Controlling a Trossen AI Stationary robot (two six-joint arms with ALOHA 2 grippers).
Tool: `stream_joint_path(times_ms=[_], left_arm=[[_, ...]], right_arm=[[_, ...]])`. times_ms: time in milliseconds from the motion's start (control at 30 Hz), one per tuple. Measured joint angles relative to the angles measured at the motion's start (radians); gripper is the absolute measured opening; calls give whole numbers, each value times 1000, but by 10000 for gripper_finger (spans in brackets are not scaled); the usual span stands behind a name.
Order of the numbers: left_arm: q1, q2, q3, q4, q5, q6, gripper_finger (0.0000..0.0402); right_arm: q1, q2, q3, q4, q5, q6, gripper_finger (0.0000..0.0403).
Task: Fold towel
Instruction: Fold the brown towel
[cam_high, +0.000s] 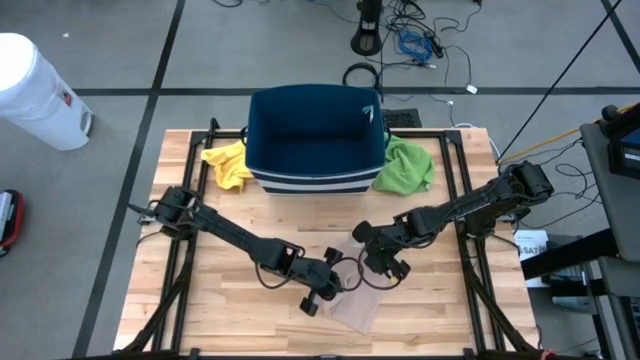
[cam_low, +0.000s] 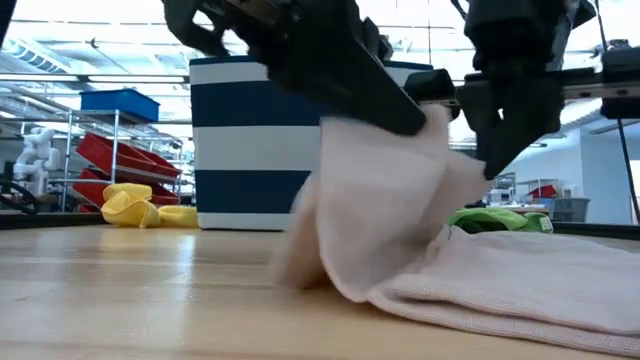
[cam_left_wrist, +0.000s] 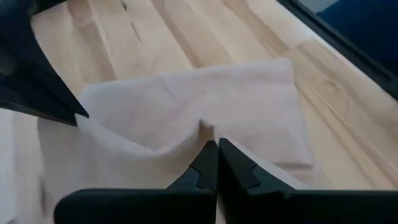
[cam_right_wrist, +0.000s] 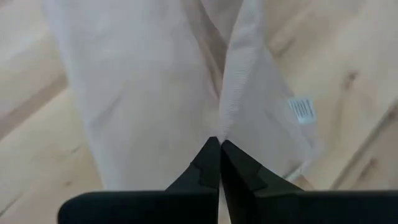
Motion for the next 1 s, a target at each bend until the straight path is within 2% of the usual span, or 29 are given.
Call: stream_joint_path(times_ms=[200,433,733,833,1000], left_arm=[[11,25,0,61,33,-11,2],[27,25,0,176,78,12,2],[57,37,0,190,92,9,2],[61,65,0,209,146,3,2],[59,101,0,217,159,-6,2]], right_arm=[[-24,0,0,-28,-105,-51,0],[-53,0,0,-101,-107,-68,0],[-53,0,0,-135,-107,-75,0],[-55,0,0,-146,-106,-77,0],[-59,0,0,-177,-107,-72,0]])
